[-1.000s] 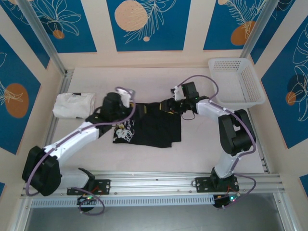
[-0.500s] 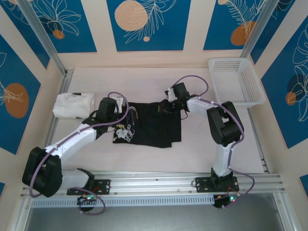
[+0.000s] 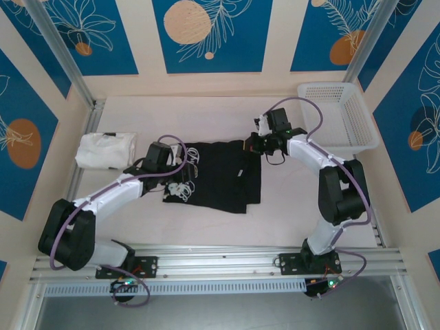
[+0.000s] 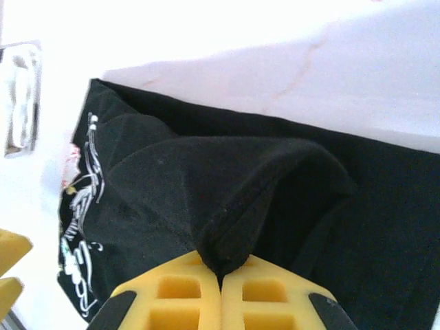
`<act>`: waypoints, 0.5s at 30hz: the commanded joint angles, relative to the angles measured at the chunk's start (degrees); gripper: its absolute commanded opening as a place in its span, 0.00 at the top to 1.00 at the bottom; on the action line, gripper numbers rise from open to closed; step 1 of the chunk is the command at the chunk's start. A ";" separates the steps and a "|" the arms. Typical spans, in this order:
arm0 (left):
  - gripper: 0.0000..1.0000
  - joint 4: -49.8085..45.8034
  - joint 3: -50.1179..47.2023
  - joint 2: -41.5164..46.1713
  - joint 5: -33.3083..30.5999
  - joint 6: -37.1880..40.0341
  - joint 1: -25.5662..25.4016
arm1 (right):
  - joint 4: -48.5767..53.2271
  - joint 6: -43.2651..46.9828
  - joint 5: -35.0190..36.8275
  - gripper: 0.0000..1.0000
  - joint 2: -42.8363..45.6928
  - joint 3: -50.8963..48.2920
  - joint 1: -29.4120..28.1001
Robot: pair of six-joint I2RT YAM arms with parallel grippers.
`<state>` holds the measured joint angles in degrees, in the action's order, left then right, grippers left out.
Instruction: Fold the inside-out t-shirt
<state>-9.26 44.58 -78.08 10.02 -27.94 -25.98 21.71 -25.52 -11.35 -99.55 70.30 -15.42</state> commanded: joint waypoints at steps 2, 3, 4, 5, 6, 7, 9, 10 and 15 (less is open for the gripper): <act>0.38 -1.30 1.41 -0.09 -0.27 1.64 0.41 | 4.15 -0.77 -2.17 0.97 -8.63 3.87 3.75; 0.38 -1.35 1.30 -0.18 -0.27 1.66 0.41 | 4.66 -0.60 -2.71 0.95 -11.06 5.34 4.43; 0.38 -1.32 1.30 -0.31 -0.18 1.75 0.40 | 4.97 -0.46 -2.88 0.93 -13.12 6.51 4.89; 0.38 -1.30 1.30 -0.60 -0.18 1.82 0.40 | 5.38 -0.17 -2.84 0.89 -15.12 7.87 5.36; 0.38 -1.27 1.30 -0.80 -0.16 1.92 0.38 | 6.10 0.23 -2.49 0.86 -16.70 9.16 5.89; 0.38 -1.29 1.39 -1.06 -0.24 2.01 0.40 | 6.88 0.58 -2.02 0.84 -17.65 10.03 6.30; 0.38 -1.87 1.72 -1.60 -0.72 2.34 0.40 | 8.21 1.40 -1.07 0.78 -17.58 10.41 7.60; 0.38 -2.23 1.87 -1.80 -1.06 2.51 0.40 | 8.34 1.66 -1.04 0.76 -16.63 9.95 8.25; 0.37 -2.57 2.25 -2.15 -2.53 2.80 0.40 | 7.51 2.66 -0.75 0.68 -6.83 2.35 10.06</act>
<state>-10.55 44.84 -79.96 8.88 -26.44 -25.98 26.83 -24.12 -12.10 -113.21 76.07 -6.11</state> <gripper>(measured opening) 0.628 0.314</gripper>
